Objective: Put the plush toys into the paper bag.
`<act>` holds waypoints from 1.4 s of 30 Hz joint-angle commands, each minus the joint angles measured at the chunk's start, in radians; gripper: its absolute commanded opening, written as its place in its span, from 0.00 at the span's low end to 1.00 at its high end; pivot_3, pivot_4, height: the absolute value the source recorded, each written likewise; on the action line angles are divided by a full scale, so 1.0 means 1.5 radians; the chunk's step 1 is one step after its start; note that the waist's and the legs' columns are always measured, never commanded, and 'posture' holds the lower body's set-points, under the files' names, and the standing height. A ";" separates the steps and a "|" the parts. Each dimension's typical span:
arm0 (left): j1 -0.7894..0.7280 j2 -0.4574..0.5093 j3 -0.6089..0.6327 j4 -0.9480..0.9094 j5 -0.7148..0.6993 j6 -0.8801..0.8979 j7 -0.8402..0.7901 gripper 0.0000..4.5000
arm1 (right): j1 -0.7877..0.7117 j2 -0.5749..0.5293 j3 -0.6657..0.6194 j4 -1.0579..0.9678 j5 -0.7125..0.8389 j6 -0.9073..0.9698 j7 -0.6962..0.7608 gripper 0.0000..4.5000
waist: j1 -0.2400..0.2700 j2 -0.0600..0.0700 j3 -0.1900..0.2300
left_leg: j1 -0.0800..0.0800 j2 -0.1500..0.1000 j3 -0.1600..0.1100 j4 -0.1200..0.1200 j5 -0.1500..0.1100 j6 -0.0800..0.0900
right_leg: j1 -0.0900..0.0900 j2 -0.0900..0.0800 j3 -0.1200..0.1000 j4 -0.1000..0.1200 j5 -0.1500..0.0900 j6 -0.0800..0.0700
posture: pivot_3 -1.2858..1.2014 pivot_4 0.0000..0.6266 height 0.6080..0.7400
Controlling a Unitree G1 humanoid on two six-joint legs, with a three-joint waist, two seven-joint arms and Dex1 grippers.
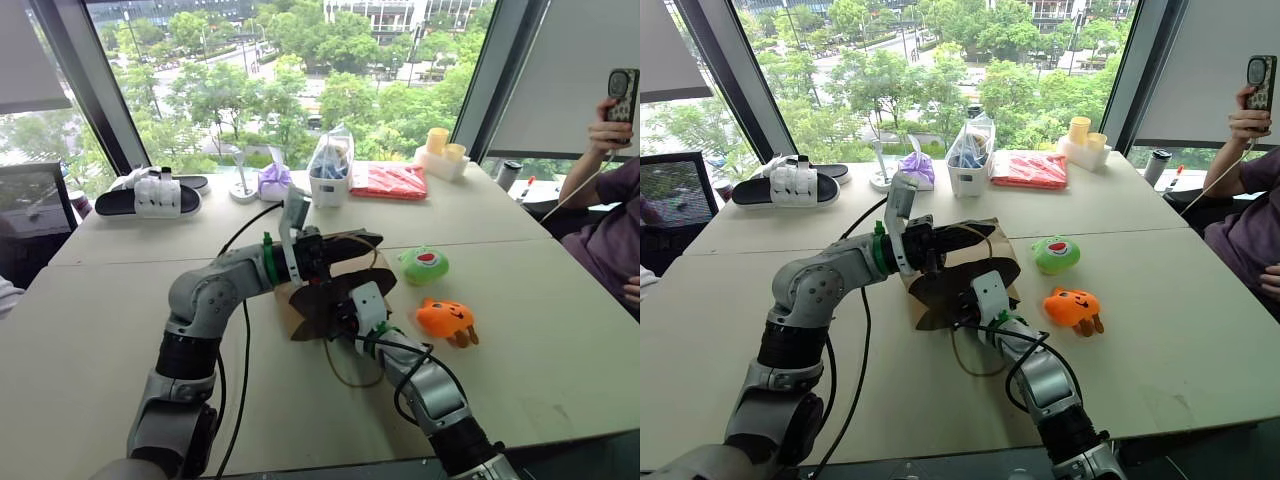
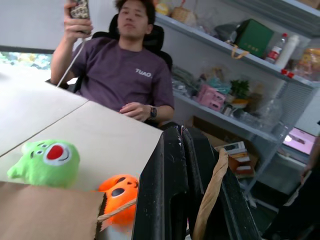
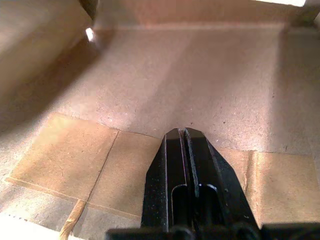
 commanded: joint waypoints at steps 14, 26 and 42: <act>-0.042 -0.030 0.067 0.051 -0.049 -0.021 0.096 0.01 | 0.033 0.016 0.006 -0.013 -0.012 0.009 0.029 0.00 | 0.000 0.000 -0.001 | 0.002 0.000 0.001 0.000 0.000 0.000 | 0.001 0.000 0.000 0.000 0.000 0.000 | 0.52 0.24 1.00; -0.033 -0.037 0.041 0.096 -0.001 -0.069 0.070 0.01 | 0.117 -0.039 -0.090 -0.370 0.189 0.105 0.136 0.00 | 0.003 -0.001 -0.001 | -0.001 0.000 0.000 0.000 0.000 0.000 | 0.000 0.000 0.000 0.000 0.000 0.000 | 0.52 0.24 1.00; -0.006 -0.037 0.011 0.084 0.005 -0.064 0.040 0.00 | 0.240 -0.306 -0.321 -0.358 0.209 0.179 0.060 0.98 | 0.003 0.000 -0.001 | 0.000 0.000 0.001 0.001 -0.003 0.005 | 0.001 0.000 0.000 -0.002 0.000 0.000 | 0.52 0.24 1.00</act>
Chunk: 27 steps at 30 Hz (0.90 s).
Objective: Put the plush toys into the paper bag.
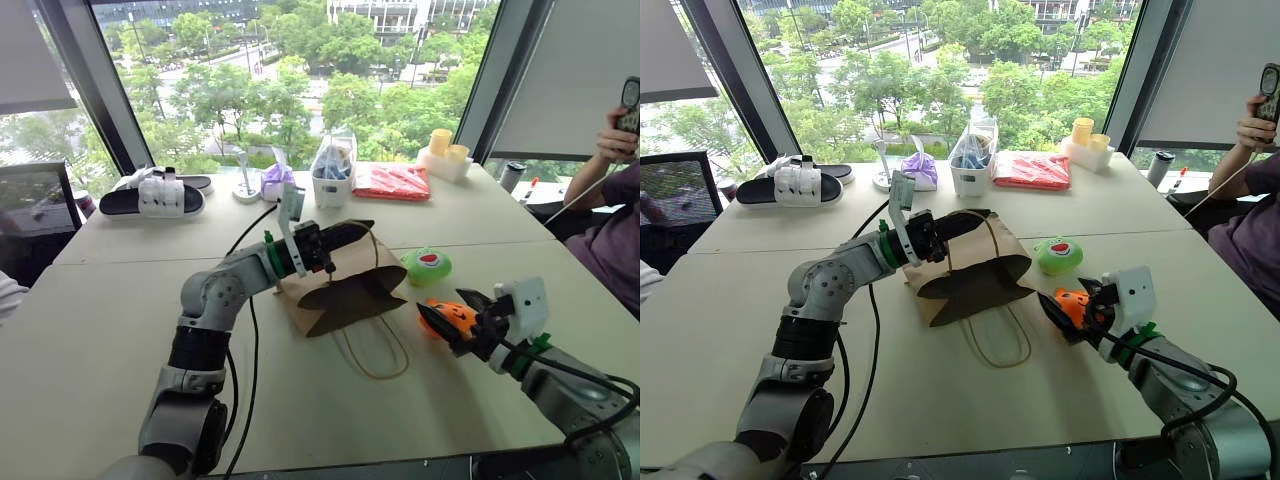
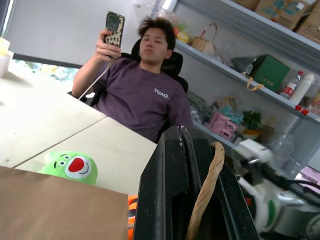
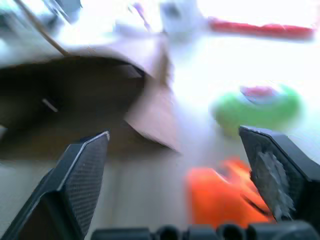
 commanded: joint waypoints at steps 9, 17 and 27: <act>-0.002 0.000 -0.008 -0.034 0.012 -0.015 -0.002 0.00 | -0.042 0.011 0.096 0.231 -0.137 -0.121 -0.002 0.69 | 0.001 0.000 0.000 | 0.001 0.000 0.000 0.001 0.000 0.000 | 0.002 0.000 0.000 0.000 0.000 0.000 | 0.52 0.24 1.00; -0.004 0.002 0.002 -0.028 0.015 -0.018 0.002 0.00 | -0.028 0.021 0.048 0.149 -0.086 -0.134 0.028 0.03 | 0.001 0.000 0.000 | 0.005 0.000 0.000 0.001 0.000 0.000 | 0.006 0.000 0.000 -0.001 0.000 0.000 | 0.52 0.24 1.00; -0.030 -0.009 0.000 0.015 0.018 -0.031 -0.016 0.00 | -0.057 0.026 0.117 -0.070 0.094 0.031 0.065 0.03 | 0.000 -0.001 0.001 | 0.005 0.000 0.000 0.000 -0.001 0.001 | 0.006 0.000 0.000 -0.001 0.000 0.000 | 0.52 0.24 1.00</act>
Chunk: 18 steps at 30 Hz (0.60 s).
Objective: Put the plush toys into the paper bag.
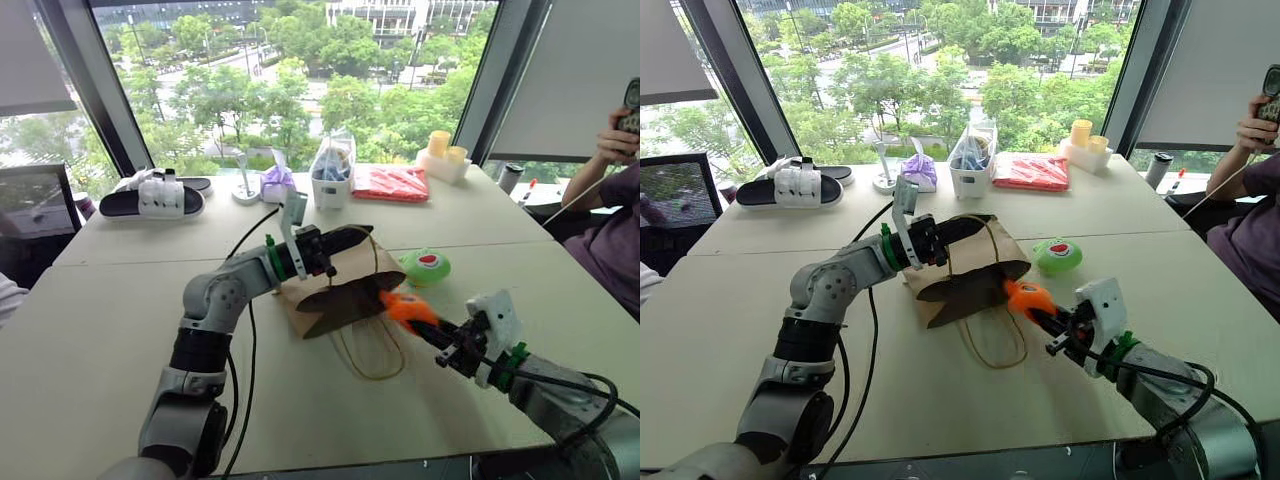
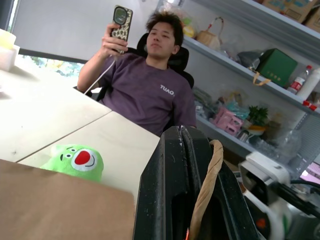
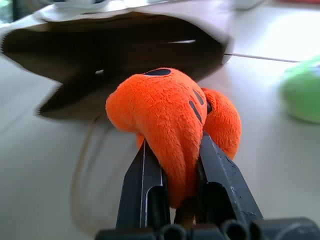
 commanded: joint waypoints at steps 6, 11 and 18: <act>-0.027 -0.019 0.010 -0.019 -0.021 0.000 -0.013 0.00 | -0.167 0.101 0.157 0.092 -0.072 -0.007 -0.070 0.03 | 0.000 0.000 0.000 | 0.000 0.000 0.000 0.000 0.000 0.000 | 0.000 0.000 0.000 0.000 0.000 0.000 | 0.52 0.24 1.00; -0.020 -0.021 0.027 -0.054 -0.061 0.038 -0.001 0.00 | -0.264 0.137 0.238 0.236 -0.175 -0.056 -0.089 0.03 | -0.001 0.000 0.000 | -0.002 0.000 0.000 -0.001 0.001 -0.001 | -0.003 0.000 0.000 0.000 0.000 0.000 | 0.52 0.24 1.00; -0.034 -0.031 0.066 -0.034 -0.077 0.034 0.051 0.00 | -0.318 0.137 0.260 0.319 -0.258 -0.101 -0.087 0.66 | 0.000 0.000 0.000 | -0.002 0.000 0.000 -0.001 0.002 -0.004 | -0.004 0.000 0.000 0.001 0.000 0.000 | 0.52 0.24 1.00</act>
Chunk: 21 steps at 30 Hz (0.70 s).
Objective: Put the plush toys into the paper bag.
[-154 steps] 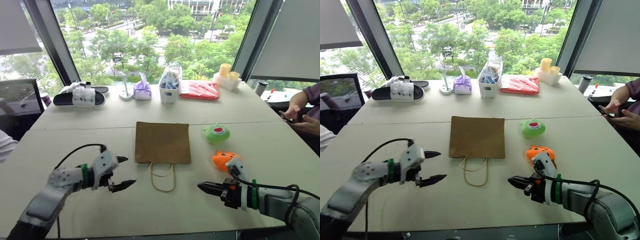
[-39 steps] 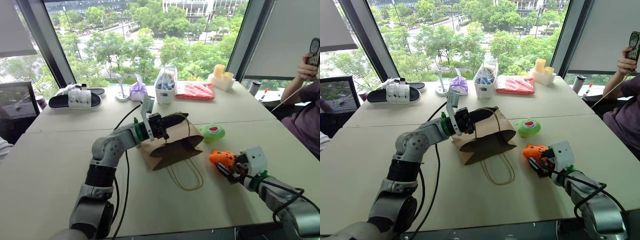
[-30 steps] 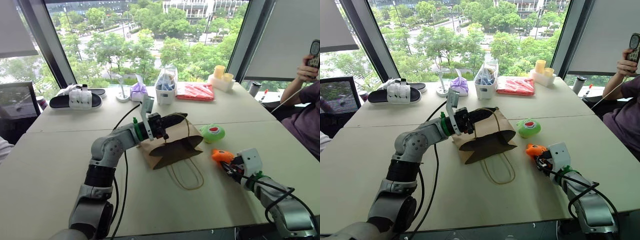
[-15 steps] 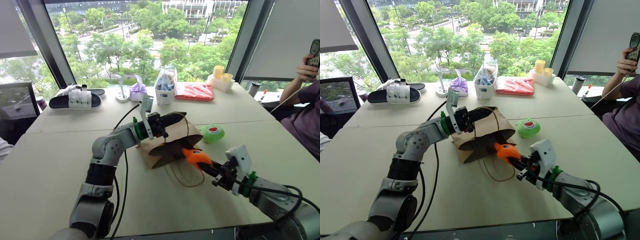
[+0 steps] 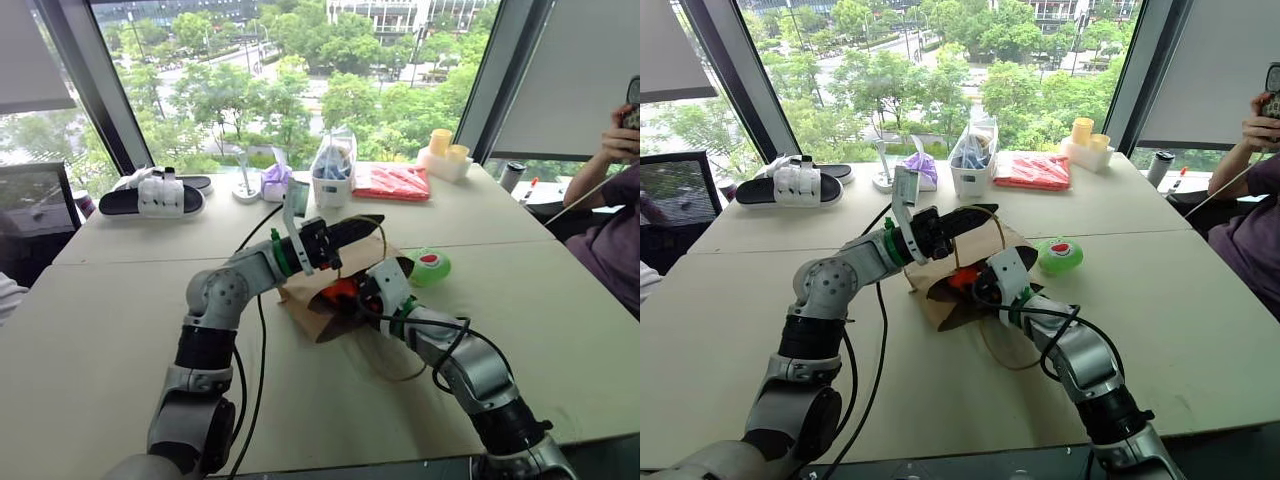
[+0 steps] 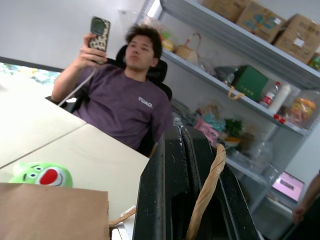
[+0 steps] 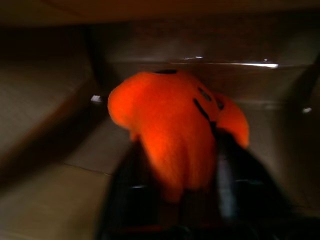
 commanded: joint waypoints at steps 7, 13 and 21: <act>-0.027 -0.007 0.023 0.028 0.016 -0.042 0.029 0.00 | 0.107 -0.035 -0.124 -0.229 0.108 0.036 0.071 0.99 | 0.002 0.000 0.000 | -0.002 0.000 0.000 0.000 0.000 0.000 | -0.001 0.000 0.000 0.000 0.000 0.000 | 0.52 0.24 1.00; -0.024 -0.006 0.012 0.039 0.027 -0.046 0.018 0.00 | 0.169 -0.094 -0.373 -0.364 0.403 0.184 0.082 0.99 | 0.000 0.000 0.000 | -0.003 0.000 -0.001 0.001 -0.002 0.004 | -0.001 0.000 0.000 -0.001 0.000 0.001 | 0.52 0.24 1.00; -0.014 -0.012 0.004 0.025 0.029 -0.038 0.013 0.00 | 0.033 -0.128 -0.359 -0.067 0.202 0.037 -0.021 0.99 | 0.000 0.000 0.000 | -0.001 0.000 0.000 0.001 -0.002 0.004 | 0.001 0.000 0.000 -0.001 0.001 0.000 | 0.52 0.24 1.00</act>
